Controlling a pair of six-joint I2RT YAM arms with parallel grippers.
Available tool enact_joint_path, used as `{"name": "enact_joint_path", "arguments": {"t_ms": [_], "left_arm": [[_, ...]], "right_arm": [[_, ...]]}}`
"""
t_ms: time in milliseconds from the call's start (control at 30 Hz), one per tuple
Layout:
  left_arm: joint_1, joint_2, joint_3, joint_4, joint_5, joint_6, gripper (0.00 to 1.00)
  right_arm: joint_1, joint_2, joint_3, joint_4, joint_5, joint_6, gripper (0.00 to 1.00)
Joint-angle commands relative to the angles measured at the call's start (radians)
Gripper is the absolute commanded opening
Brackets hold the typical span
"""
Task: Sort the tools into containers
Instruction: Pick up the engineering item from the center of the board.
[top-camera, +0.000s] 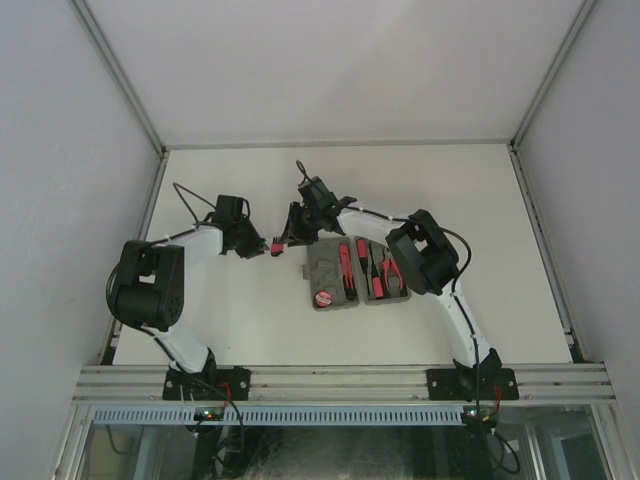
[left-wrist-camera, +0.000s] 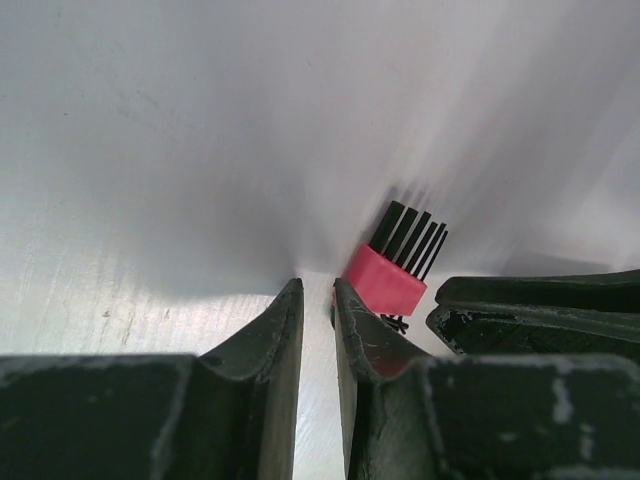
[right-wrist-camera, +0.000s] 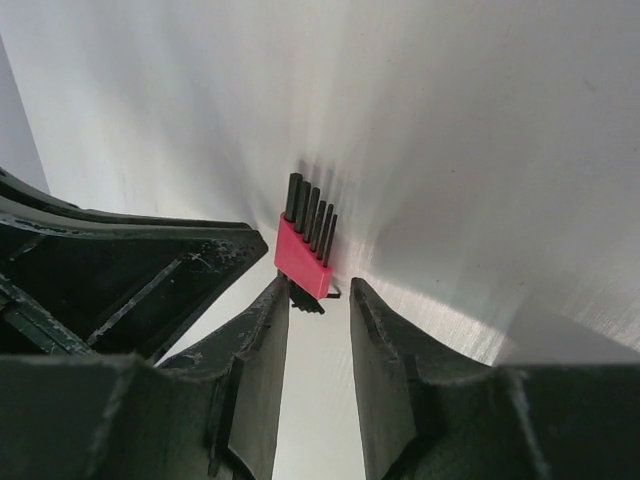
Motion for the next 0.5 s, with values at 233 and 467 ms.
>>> {"name": "enact_joint_path", "arguments": {"t_ms": [233,467], "left_arm": [[0.000,0.006,0.044,-0.059,-0.075,0.005,0.23],[-0.017,0.028,0.057,-0.068,-0.068,0.014,0.23]], "right_arm": [[0.009,0.024,0.074,-0.033,0.022,-0.028,0.31],[0.016,0.036,0.080,-0.024,0.005,-0.018,0.31]]}}
